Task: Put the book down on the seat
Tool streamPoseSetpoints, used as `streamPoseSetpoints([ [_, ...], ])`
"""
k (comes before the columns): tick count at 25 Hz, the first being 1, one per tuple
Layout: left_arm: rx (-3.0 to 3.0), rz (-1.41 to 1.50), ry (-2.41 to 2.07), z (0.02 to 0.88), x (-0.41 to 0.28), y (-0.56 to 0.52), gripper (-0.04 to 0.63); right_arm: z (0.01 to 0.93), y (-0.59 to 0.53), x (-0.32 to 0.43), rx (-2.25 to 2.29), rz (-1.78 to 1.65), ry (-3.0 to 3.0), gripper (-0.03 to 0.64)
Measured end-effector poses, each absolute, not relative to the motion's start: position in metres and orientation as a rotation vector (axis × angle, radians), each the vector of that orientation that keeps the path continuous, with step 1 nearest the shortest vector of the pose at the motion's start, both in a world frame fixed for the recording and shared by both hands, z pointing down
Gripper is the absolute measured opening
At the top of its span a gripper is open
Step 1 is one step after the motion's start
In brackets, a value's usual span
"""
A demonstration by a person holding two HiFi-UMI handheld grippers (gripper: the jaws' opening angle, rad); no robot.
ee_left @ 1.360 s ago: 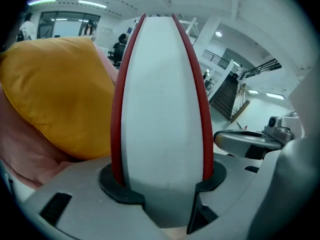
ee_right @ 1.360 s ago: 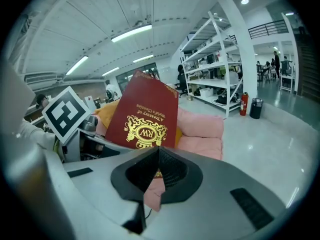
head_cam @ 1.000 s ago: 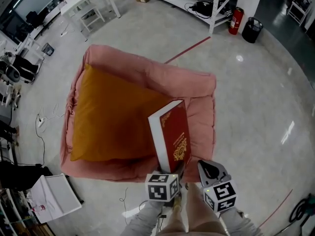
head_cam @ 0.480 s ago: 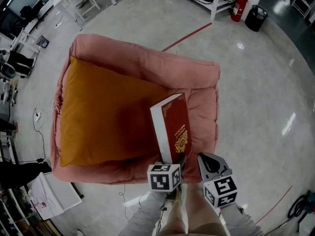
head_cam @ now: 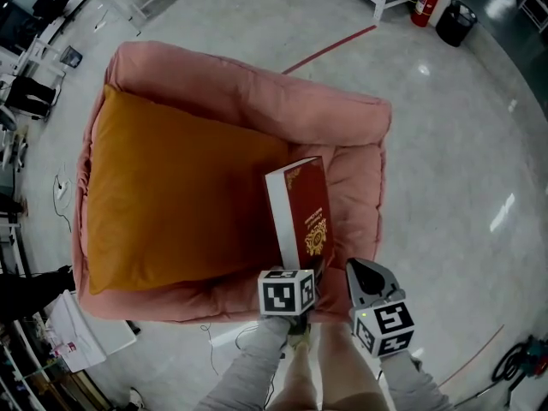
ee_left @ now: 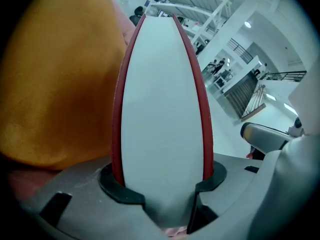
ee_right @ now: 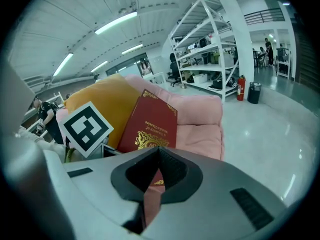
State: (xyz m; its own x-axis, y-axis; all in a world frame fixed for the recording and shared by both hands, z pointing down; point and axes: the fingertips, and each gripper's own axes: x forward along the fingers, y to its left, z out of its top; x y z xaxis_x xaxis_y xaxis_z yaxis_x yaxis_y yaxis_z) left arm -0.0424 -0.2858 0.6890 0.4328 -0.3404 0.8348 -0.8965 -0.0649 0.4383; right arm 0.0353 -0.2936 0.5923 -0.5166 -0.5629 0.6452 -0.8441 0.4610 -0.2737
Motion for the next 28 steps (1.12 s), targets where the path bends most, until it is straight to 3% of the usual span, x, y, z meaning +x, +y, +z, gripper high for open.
streamPoseSetpoints([
  [28, 1.396, 0.675, -1.028, 0.784, -0.04, -0.321, 0.253, 0.637, -0.312, 0.041, 1.172, 0.881, -2.192, 0.005],
])
